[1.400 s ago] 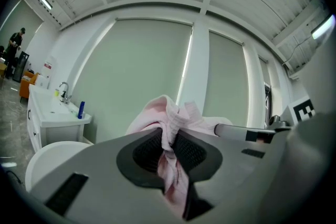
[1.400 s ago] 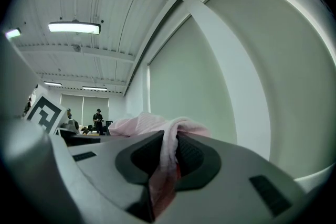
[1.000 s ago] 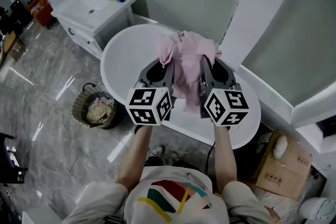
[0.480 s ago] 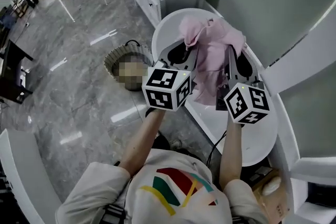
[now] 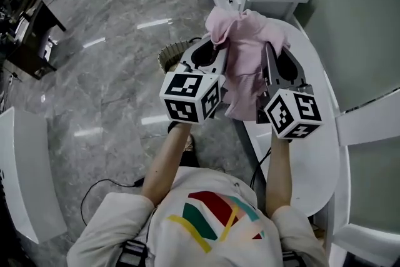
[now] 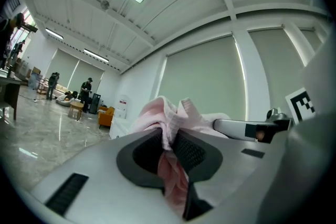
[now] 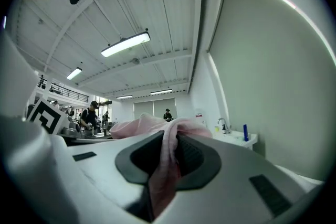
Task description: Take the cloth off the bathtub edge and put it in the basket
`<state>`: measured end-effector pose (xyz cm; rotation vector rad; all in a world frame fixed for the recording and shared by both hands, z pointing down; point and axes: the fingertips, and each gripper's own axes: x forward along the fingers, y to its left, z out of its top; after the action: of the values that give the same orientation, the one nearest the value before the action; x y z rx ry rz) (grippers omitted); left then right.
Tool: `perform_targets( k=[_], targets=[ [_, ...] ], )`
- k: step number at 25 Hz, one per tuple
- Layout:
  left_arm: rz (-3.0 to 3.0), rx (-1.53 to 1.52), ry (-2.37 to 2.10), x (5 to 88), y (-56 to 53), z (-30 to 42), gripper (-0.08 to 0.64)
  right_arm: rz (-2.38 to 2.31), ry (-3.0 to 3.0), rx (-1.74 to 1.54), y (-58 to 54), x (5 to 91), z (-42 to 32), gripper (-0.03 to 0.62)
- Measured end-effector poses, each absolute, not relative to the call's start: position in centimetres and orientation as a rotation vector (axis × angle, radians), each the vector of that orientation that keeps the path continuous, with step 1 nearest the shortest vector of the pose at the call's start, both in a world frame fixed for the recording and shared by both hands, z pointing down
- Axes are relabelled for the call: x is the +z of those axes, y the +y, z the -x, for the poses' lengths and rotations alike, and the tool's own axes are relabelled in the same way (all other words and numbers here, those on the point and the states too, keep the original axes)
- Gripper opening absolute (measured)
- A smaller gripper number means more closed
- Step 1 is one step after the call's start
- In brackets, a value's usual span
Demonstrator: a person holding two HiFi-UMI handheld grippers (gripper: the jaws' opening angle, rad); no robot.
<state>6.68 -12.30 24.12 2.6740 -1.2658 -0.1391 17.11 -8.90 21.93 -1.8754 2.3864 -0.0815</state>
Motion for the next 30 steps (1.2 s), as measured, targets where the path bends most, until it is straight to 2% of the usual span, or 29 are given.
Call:
perform_targets(
  k=[8,16,30],
  targets=[
    [-2.643,-0.184,-1.388,22.9,-20.1,4.2,0.069,1.744,2.468,-0.080,-17.7,21.0,-6.6,0.069],
    [-2.584,-0.215,-1.461,23.4,-25.5,11.9,0.069,1.667,2.546,-0.100,-23.8,21.5,1.0,0.069],
    [-2.477,-0.177,-1.570,25.4,-31.8,14.2,0.069,1.562,2.652,-0.178,-31.0,23.6,3.2,0.069]
  ],
)
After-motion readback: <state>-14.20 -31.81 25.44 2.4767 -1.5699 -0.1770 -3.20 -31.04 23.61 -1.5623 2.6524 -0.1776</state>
